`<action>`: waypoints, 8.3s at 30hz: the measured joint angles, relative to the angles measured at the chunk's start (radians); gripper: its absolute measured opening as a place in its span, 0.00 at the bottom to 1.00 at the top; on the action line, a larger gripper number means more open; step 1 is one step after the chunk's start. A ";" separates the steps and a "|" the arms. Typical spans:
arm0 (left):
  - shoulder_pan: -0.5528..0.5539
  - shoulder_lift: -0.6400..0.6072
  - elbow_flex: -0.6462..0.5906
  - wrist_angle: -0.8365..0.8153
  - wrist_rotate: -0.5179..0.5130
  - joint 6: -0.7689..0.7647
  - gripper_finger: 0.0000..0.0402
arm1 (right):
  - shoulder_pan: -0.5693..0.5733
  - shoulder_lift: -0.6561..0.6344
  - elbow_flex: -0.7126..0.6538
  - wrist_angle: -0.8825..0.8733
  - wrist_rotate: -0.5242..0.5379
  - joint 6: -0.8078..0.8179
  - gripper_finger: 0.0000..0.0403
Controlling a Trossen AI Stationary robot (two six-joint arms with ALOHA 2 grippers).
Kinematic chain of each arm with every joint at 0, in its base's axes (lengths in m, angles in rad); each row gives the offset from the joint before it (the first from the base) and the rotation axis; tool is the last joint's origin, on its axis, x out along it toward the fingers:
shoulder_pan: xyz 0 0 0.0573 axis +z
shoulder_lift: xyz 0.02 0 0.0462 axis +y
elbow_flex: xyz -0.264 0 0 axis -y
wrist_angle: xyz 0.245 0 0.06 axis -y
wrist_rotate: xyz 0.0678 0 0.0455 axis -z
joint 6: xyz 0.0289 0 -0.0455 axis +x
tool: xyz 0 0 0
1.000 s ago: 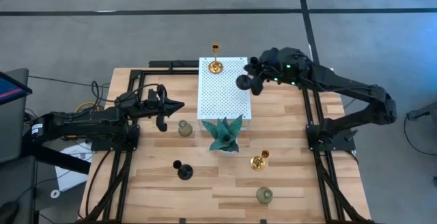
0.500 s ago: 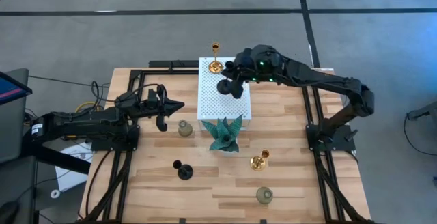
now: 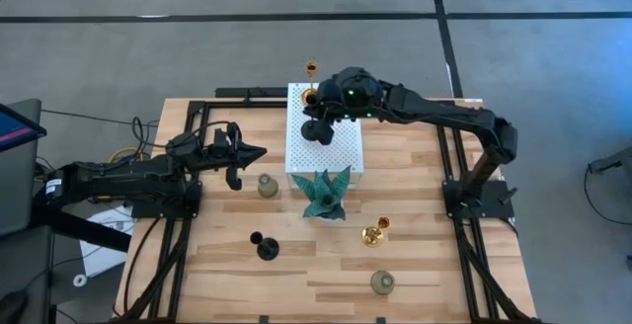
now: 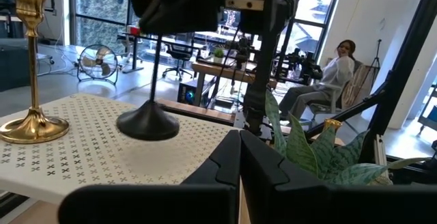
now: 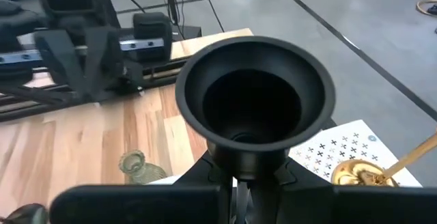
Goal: Pick & Place candle stick holders
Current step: Put the top black candle holder on the shelf, then put the gold candle holder on the shelf aligned with the gold candle holder
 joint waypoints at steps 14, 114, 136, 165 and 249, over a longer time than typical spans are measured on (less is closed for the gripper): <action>0.000 0.000 0.000 0.000 0.000 0.000 0.01 | -0.084 0.011 0.004 0.029 -0.068 0.030 0.04; 0.000 0.001 0.000 -0.004 0.001 0.000 0.02 | -0.080 0.064 0.002 -0.062 0.005 -0.055 0.45; 0.000 0.001 0.000 -0.004 0.001 -0.010 0.02 | -0.084 -0.031 0.002 -0.293 0.002 -0.063 0.38; 0.000 0.001 0.000 -0.004 0.001 -0.027 0.02 | 0.241 -0.450 0.001 -0.719 0.483 0.062 0.00; 0.000 0.001 0.000 -0.004 0.001 -0.045 0.02 | 1.063 -0.188 -0.635 -0.427 0.527 1.157 0.00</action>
